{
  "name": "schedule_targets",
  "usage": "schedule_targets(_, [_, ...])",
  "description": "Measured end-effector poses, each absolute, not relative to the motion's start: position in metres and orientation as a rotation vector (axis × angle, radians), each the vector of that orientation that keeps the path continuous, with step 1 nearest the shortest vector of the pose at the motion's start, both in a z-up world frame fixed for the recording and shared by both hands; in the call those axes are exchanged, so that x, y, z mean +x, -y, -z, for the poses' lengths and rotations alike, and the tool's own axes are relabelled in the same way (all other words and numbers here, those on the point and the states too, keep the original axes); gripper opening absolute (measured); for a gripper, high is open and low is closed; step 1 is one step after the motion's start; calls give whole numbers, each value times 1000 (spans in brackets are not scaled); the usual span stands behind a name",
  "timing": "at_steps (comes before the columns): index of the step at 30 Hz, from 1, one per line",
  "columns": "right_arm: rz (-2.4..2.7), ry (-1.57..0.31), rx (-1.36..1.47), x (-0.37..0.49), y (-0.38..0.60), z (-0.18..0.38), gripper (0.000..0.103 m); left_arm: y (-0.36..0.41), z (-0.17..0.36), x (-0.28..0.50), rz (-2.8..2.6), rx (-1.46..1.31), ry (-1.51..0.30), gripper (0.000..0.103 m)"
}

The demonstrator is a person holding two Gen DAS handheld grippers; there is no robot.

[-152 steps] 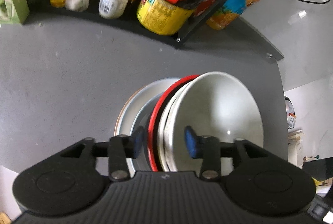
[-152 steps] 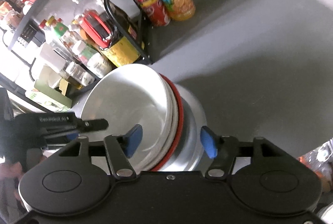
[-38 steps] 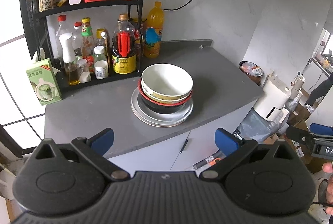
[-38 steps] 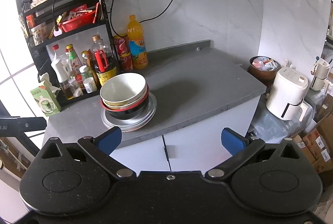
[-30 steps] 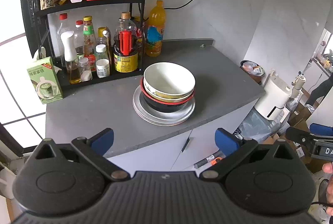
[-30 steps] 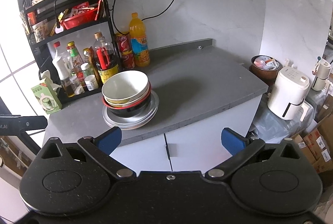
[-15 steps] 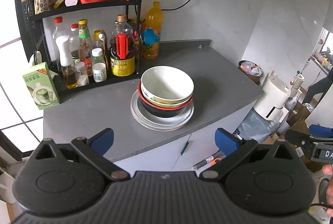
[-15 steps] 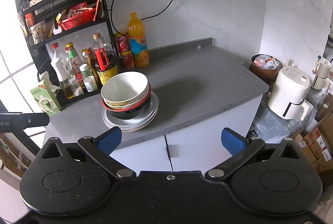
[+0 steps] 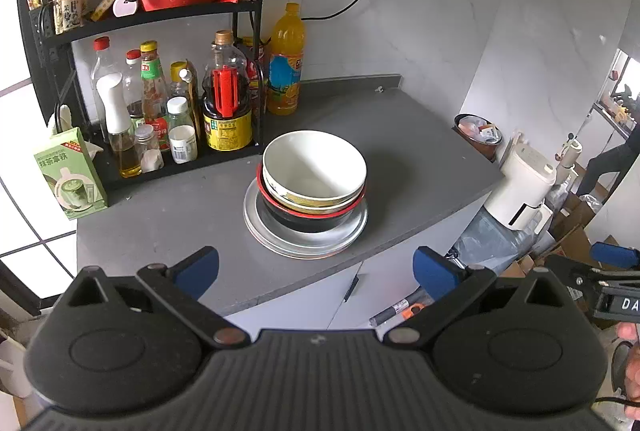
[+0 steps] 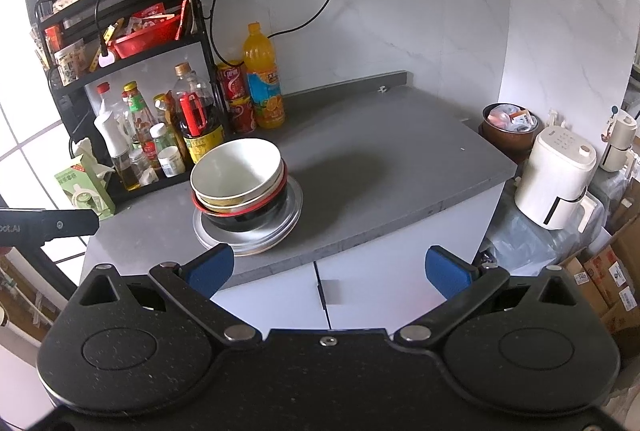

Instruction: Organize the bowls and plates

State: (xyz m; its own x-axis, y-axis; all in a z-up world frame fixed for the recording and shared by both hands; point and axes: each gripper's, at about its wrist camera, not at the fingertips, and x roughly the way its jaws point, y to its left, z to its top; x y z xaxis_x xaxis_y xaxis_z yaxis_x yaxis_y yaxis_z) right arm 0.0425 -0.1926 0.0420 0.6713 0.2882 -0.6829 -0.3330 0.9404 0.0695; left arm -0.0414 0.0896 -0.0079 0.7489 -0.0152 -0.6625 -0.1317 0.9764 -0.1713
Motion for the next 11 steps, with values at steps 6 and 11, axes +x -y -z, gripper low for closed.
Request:
schedule_targets(6, [-342,-769,-58,43,196,-40,103,-86,8,-42,-66,-212,-716,102])
schedule_targets(11, [-347,-781,-64,43,194,-39,103,-87,8,-43,-75,-227,-729,102])
